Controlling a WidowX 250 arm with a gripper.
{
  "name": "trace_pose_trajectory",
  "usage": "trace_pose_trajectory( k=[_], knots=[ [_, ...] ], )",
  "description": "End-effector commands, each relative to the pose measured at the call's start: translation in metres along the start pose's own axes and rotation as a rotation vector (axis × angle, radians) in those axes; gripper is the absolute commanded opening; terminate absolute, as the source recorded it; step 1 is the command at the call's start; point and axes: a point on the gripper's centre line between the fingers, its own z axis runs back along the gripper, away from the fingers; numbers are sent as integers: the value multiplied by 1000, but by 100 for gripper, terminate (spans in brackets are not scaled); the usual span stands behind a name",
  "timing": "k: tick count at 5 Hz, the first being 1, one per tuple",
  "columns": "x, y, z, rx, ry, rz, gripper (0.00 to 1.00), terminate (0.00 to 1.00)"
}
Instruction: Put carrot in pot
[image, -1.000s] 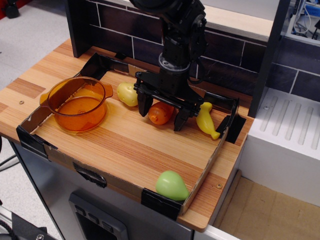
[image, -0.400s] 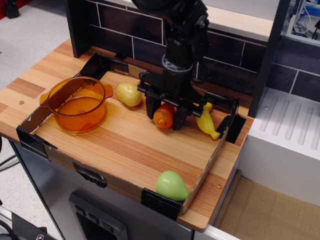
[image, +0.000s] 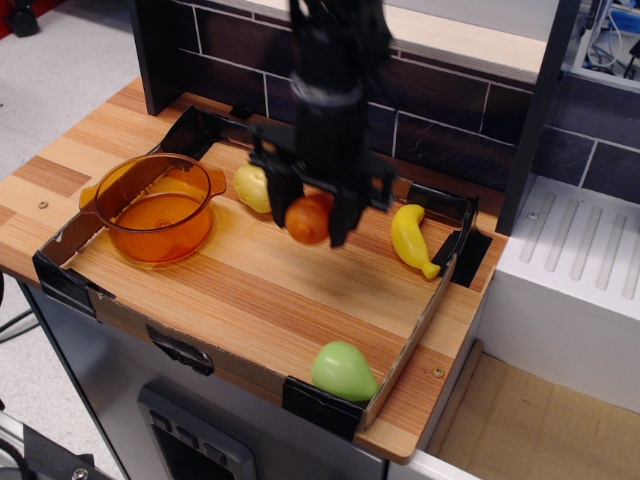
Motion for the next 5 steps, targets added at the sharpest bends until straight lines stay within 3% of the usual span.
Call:
trace_pose_trajectory(
  k=[1,2,4,5],
  knots=[
    [-11,55,46,-14,-156,96,0,0],
    [-9,91,45,21,-207,177,0,0],
    [-2,129,25,79,-196,245,0,0],
    [-2,130,17,97,-195,257,100,0]
  ],
)
